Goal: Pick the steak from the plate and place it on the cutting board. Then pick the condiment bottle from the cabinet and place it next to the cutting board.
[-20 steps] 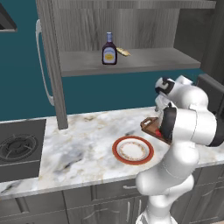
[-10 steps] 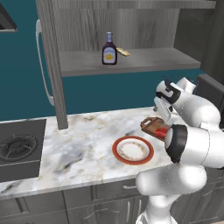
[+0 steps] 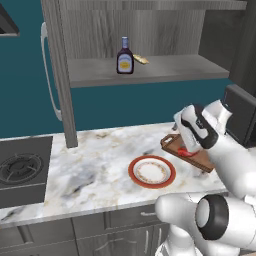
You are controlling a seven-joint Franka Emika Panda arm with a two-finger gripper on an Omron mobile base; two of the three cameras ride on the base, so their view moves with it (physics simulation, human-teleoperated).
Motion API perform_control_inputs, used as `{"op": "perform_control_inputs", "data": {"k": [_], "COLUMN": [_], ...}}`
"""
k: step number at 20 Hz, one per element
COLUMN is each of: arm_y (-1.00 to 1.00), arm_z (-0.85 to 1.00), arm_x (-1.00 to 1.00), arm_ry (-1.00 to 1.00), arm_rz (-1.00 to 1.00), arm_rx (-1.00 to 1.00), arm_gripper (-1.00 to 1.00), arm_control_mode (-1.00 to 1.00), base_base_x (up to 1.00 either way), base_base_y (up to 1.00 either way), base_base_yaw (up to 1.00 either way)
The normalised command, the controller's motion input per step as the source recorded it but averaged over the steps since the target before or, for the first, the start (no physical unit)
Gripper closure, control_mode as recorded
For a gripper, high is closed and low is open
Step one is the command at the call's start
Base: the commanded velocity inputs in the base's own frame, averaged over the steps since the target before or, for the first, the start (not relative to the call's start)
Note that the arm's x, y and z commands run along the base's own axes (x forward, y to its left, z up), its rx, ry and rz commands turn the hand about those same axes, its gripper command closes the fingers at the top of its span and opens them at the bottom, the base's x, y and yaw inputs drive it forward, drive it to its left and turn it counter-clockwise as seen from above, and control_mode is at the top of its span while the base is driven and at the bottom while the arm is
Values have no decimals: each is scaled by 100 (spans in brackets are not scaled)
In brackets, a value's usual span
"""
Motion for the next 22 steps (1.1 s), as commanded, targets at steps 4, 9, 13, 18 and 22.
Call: {"op": "perform_control_inputs", "data": {"k": [4, 9, 13, 18, 22], "arm_y": [47, 41, 33, 21, 8], "arm_z": [31, 32, 30, 25, 14], "arm_x": [-51, -44, -36, -24, -10], "arm_ry": [-12, -2, 1, 5, 10], "arm_rz": [6, 1, 0, 0, 0], "arm_rx": [0, 2, 9, 13, 18], "arm_gripper": [-100, -100, -100, -100, -100], "arm_control_mode": [-100, -100, -100, -100, -100], "base_base_x": [0, 0, 0, 0, 0], "base_base_y": [0, 0, 0, 0, 0], "base_base_yaw": [0, 0, 0, 0, 0]}}
